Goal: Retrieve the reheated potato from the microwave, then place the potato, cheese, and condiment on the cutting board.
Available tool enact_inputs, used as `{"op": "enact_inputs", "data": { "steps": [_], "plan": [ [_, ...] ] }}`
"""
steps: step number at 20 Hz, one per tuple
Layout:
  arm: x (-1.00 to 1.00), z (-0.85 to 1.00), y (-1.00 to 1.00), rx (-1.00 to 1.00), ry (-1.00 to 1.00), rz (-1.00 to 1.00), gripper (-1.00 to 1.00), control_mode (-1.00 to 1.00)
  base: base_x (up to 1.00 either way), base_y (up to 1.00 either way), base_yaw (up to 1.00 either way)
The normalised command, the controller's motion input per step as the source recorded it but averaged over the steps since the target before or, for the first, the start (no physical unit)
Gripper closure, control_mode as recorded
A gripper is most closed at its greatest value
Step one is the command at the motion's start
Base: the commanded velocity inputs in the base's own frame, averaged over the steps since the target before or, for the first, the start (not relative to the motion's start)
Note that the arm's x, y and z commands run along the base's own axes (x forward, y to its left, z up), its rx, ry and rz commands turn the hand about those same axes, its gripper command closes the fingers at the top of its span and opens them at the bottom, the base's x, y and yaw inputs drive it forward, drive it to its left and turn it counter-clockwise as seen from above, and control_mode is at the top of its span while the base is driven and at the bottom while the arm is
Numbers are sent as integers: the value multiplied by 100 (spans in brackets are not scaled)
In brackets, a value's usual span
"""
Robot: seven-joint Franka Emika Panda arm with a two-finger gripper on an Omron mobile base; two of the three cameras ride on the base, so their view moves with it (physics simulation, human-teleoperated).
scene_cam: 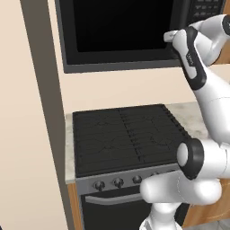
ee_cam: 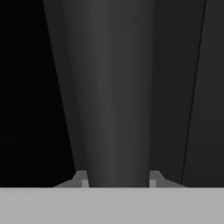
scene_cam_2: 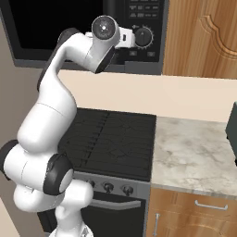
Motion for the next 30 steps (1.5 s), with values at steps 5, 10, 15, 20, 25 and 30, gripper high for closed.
{"op": "enact_inputs", "data": {
  "steps": [5, 10, 15, 20, 25, 30],
  "plan": [
    [-33, 9, 10, 15, 0, 11, 100, -100, 0, 0, 0],
    [-80, 17, 6, 6, 1, 12, 100, -100, 0, 0, 0],
    [-85, 15, 5, 0, 4, 7, 100, -100, 0, 0, 0],
    [-83, 15, 11, 0, 6, 2, 100, -100, 0, 0, 0],
    [-87, 11, 16, 0, 3, 0, 100, -100, 0, 0, 0],
    [-85, 6, 23, 1, 1, 0, 100, -100, 0, 0, 0]
  ]
}}
